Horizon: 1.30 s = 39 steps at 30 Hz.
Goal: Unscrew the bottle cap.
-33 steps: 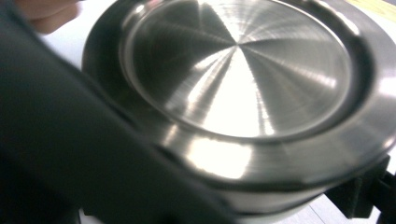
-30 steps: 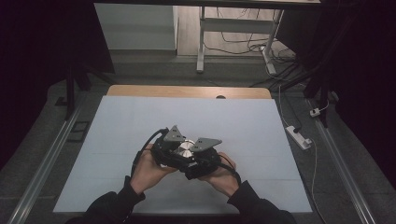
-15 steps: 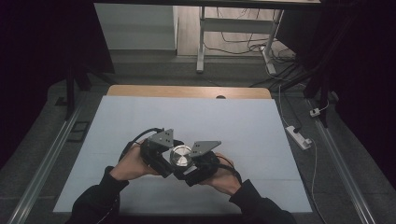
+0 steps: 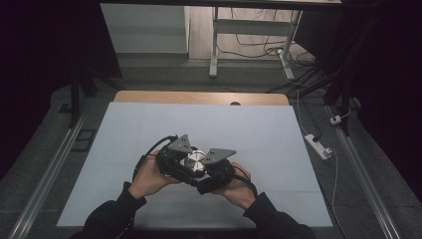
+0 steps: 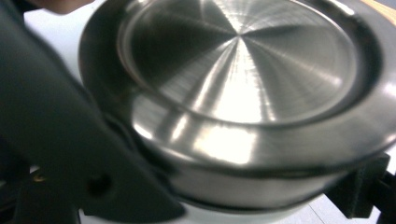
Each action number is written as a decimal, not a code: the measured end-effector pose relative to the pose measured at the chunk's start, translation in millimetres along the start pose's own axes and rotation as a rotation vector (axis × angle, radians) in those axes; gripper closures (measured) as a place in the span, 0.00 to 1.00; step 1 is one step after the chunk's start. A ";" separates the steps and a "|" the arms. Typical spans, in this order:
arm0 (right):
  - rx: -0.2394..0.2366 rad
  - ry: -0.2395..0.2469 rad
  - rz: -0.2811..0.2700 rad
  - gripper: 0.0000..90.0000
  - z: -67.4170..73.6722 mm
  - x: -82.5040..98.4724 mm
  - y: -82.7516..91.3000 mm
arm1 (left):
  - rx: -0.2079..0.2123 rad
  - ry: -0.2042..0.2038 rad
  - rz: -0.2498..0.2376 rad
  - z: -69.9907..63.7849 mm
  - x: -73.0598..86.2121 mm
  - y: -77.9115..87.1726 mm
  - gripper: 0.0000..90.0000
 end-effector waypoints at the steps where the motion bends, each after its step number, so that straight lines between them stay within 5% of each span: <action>1: 0.000 0.000 0.000 0.17 0.0 0.0 0.0 | 0.000 0.000 0.000 0.0 0.0 0.0 0.21; 16: 0.060 -0.040 -0.004 0.17 -5.2 -0.6 0.7 | -0.111 0.088 -0.015 -4.5 -6.3 -4.8 0.21; 19: 0.064 -0.042 -0.007 0.17 -5.9 -0.6 1.2 | -0.121 0.063 -0.017 -5.2 -6.5 -4.7 0.20; 22: 0.055 -0.039 -0.009 0.17 -6.9 0.0 2.1 | -0.046 0.060 -0.023 -2.4 -6.8 0.4 0.12; 25: 0.043 -0.041 -0.013 0.17 -7.0 0.3 2.6 | -0.032 0.033 -0.027 2.1 -5.3 7.4 0.05; 26: 0.026 -0.033 -0.018 0.17 -6.6 -0.1 3.8 | 0.008 -0.011 -0.024 7.7 -1.3 14.7 0.04; 27: 0.026 -0.033 -0.018 0.17 -6.6 -0.1 3.8 | 0.008 -0.011 -0.024 7.7 -1.3 14.7 0.05; 28: -0.009 -0.021 -0.025 0.17 -4.6 -1.1 5.0 | 0.083 -0.071 -0.027 10.9 4.3 21.3 0.06; 29: -0.009 -0.021 -0.025 0.17 -4.6 -1.1 5.0 | 0.083 -0.071 -0.027 10.9 4.3 21.3 0.06; 30: -0.044 -0.004 -0.032 0.17 -0.8 -2.0 5.8 | 0.154 -0.119 -0.031 12.2 9.5 25.9 0.08; 31: -0.044 -0.004 -0.032 0.17 -0.8 -2.0 5.8 | 0.154 -0.119 -0.031 12.2 9.5 25.9 0.09; 32: -0.079 0.019 -0.035 0.17 3.6 -2.7 5.9 | 0.205 -0.173 -0.051 10.2 12.9 28.8 0.12; 34: -0.106 0.046 -0.035 0.17 8.3 -3.4 5.1 | 0.240 -0.201 -0.054 7.6 14.0 29.3 0.14; 39: -0.142 0.088 -0.030 0.17 16.6 -3.9 3.1 | 0.244 -0.239 -0.049 2.6 13.4 26.1 0.22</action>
Point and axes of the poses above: each handheld gripper's, and its own axes: y roughly backward along the jaws, x roughly out of its underside, z roughly to its left, the point moved 5 cm from there along -y, roughly forward along the jaws, and after that the axes turned 3 degrees about y, right-handed, at the moved point
